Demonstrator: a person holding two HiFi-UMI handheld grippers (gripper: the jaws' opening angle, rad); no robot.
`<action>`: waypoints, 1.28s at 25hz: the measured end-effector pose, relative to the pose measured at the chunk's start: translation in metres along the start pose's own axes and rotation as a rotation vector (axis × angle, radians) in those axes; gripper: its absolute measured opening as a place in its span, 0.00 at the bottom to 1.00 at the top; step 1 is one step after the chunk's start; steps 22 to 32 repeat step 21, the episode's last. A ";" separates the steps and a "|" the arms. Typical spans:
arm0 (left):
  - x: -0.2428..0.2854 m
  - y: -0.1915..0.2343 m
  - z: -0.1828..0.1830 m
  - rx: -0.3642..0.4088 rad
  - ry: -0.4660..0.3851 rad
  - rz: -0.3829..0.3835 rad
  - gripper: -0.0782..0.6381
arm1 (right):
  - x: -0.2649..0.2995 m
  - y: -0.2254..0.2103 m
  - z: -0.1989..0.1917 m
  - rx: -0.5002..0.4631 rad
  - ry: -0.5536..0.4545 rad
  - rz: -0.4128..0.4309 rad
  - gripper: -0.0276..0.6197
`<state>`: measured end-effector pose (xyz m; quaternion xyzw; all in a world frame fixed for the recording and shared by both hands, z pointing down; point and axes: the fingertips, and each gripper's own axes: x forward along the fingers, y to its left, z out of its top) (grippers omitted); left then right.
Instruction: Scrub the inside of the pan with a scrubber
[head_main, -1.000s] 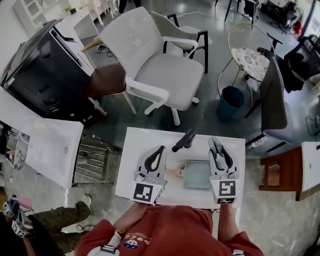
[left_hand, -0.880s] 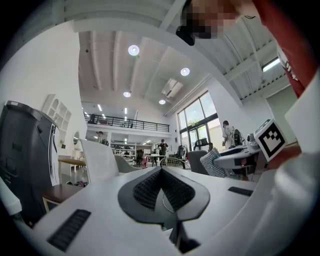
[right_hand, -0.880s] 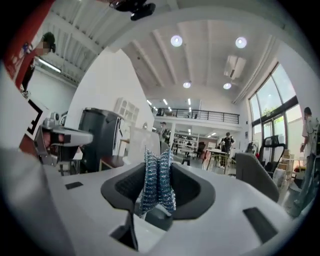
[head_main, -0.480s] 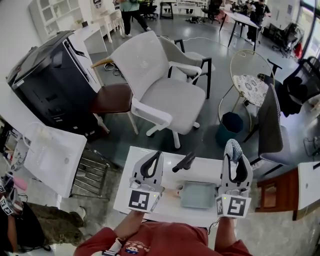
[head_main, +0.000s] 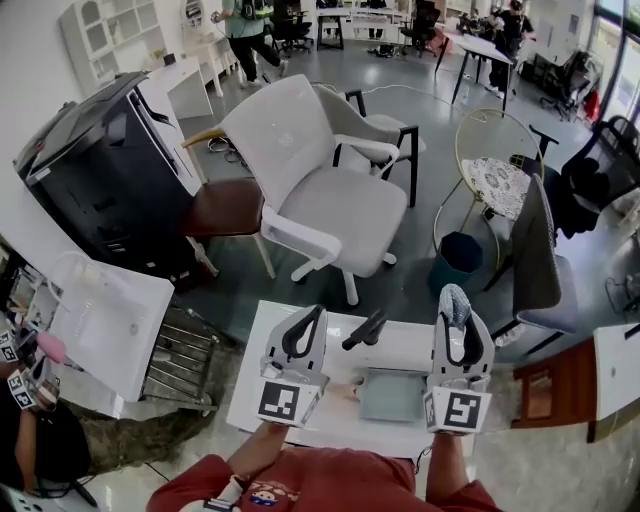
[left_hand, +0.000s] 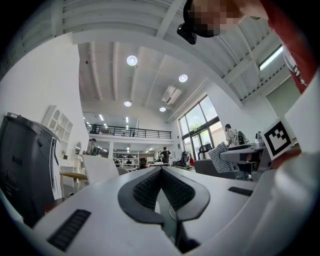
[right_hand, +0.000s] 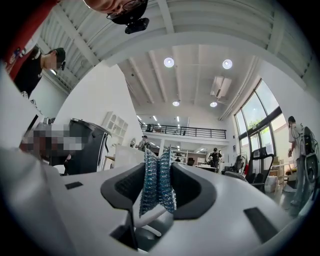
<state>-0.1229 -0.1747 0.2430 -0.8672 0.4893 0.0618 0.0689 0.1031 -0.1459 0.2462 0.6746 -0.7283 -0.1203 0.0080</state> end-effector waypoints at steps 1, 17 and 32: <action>0.000 -0.001 0.000 0.001 0.001 -0.002 0.13 | -0.001 0.000 0.000 0.001 0.001 -0.001 0.31; -0.005 -0.006 -0.006 -0.007 0.035 -0.007 0.13 | -0.004 0.002 0.001 -0.010 0.008 0.010 0.31; -0.006 -0.007 -0.008 -0.009 0.037 -0.004 0.13 | -0.003 0.004 -0.002 -0.014 0.013 0.016 0.31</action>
